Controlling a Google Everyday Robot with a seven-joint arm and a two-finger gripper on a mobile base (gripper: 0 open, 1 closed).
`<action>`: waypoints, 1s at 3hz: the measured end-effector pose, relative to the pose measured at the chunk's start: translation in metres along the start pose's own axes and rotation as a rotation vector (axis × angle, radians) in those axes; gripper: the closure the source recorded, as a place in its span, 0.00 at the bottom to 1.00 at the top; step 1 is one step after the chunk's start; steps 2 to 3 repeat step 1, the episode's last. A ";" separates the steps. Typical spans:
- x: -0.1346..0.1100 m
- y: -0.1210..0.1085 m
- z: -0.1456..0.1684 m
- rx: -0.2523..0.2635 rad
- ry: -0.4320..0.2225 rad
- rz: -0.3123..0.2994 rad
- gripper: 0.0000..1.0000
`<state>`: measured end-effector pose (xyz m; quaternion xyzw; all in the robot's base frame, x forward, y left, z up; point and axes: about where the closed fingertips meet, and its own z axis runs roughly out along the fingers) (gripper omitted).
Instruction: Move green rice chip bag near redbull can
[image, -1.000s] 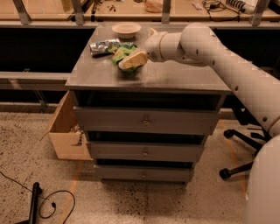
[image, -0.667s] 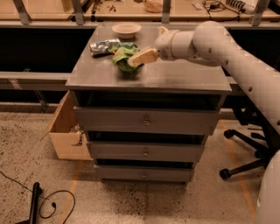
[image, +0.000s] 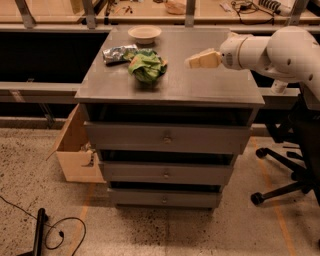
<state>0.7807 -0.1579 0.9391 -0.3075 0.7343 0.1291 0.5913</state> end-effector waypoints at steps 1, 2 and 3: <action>0.000 0.000 0.000 0.000 0.000 0.000 0.00; 0.000 0.000 0.000 0.000 0.000 0.000 0.00; 0.000 0.000 0.000 0.000 0.000 0.000 0.00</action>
Offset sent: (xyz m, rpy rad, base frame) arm 0.0000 0.0000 0.0000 0.0000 0.0000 0.0000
